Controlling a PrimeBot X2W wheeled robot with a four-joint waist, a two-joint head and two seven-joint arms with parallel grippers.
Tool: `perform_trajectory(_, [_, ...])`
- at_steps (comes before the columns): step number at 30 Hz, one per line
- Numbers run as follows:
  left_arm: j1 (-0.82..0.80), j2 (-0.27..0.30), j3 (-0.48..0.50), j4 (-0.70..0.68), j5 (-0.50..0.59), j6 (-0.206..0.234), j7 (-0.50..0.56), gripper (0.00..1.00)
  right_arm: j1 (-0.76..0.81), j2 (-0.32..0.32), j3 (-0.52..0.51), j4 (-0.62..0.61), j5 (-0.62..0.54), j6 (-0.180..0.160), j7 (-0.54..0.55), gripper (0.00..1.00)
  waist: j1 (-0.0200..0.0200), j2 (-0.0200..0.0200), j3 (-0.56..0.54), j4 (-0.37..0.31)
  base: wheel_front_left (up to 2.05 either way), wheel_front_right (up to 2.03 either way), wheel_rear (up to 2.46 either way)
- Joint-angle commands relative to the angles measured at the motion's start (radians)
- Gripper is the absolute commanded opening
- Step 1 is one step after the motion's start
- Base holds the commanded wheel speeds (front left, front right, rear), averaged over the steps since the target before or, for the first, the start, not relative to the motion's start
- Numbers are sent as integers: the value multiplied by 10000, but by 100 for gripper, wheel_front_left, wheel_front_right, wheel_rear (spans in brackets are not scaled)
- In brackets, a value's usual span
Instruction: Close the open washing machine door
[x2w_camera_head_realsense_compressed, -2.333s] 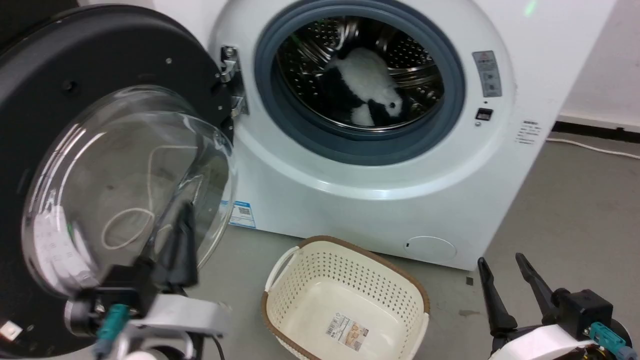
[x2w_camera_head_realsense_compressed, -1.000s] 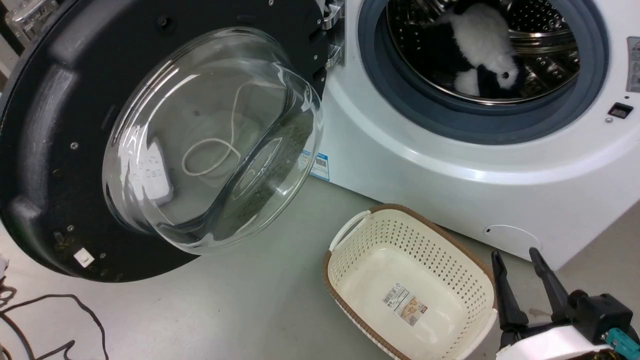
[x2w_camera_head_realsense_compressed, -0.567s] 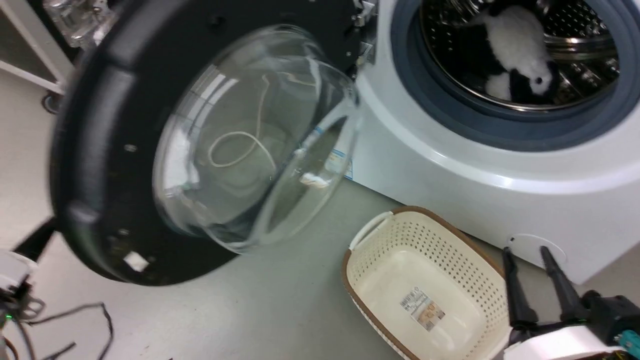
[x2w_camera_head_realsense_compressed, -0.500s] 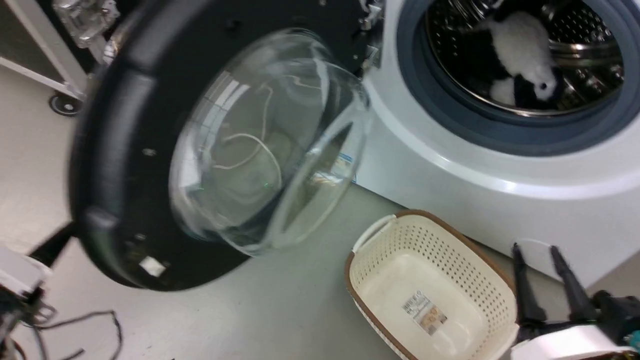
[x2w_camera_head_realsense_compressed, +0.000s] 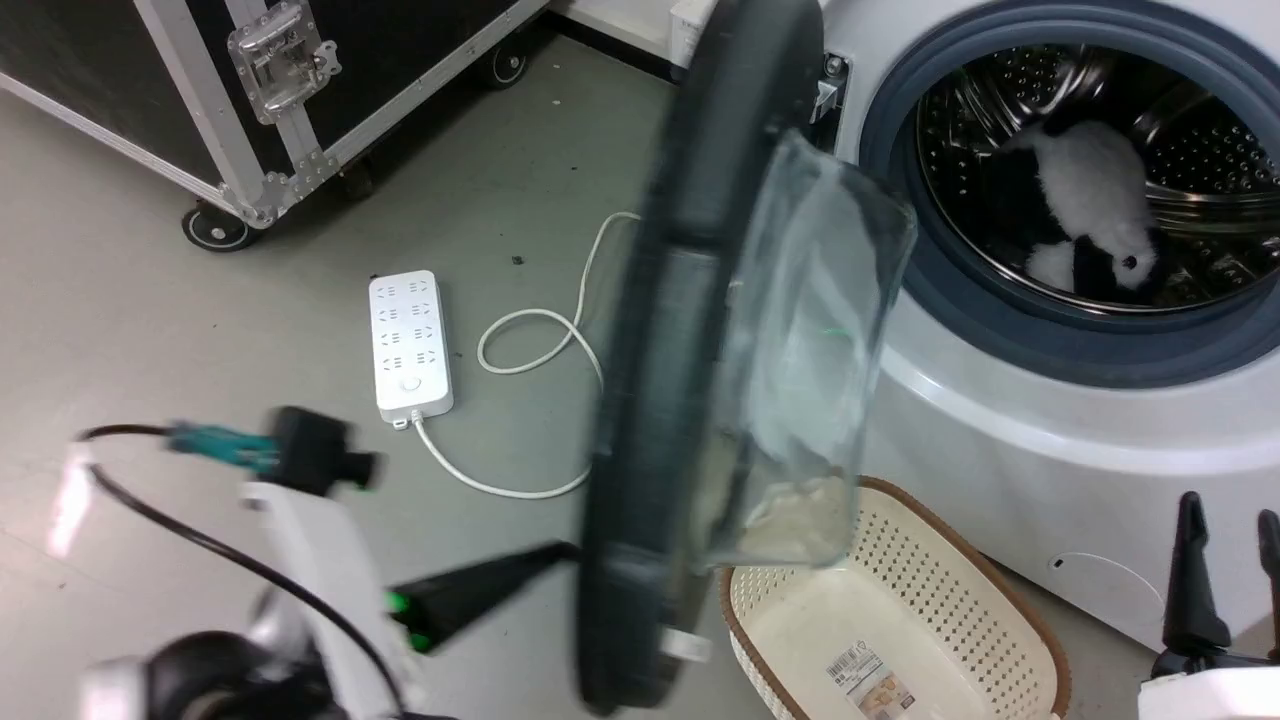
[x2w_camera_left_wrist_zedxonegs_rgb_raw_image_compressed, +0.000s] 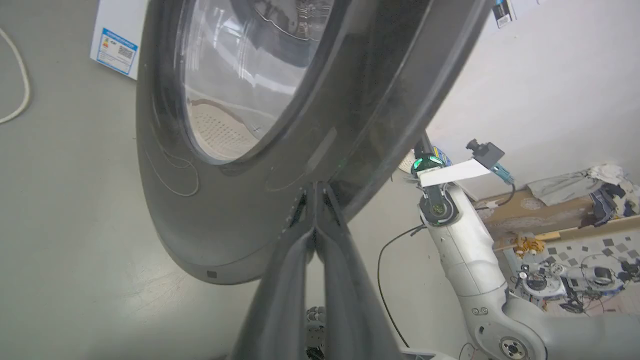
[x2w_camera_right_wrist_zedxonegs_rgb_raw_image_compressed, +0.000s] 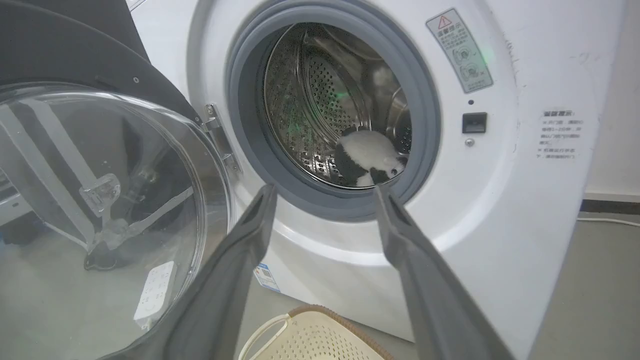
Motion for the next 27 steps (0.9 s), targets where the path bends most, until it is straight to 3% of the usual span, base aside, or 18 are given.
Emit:
perform_trajectory(1, [71,-93,-335,-228,-181,-135,124,0,-127,-3,-110,20,125,10,-104,100,2,0,20,-104,0,0,0])
perform_trajectory(4, [-13,-56,-1441,-410,201,-286,-219,0,-197,-3,-203,5,261,10,-140,100,2,0,127,-483,0,0,0])
perform_trajectory(6, [-411,599,-2565,-521,908,-298,-843,0,-270,-3,-164,-39,249,10,-140,100,2,0,247,-907,0,0,0])
perform_trajectory(10, [-1355,1782,-4674,61,2299,-303,-3418,0,-420,-3,-135,-128,272,10,-141,100,2,0,519,-1959,0,0,0])
perform_trajectory(15, [-2629,2535,-6843,1719,3298,-305,-6261,0,-511,-3,-200,-86,336,10,-141,100,2,0,696,-3447,0,0,0])
perform_trajectory(21, [-4104,2349,-8305,3150,3412,-305,-8205,0,-474,-3,-427,-14,510,10,-141,100,2,0,769,-4998,0,0,0])
perform_trajectory(27, [-5612,1709,-9023,4520,3695,-306,-9454,0,-350,-3,-700,-9,632,10,-141,100,2,0,759,-5764,0,0,0])
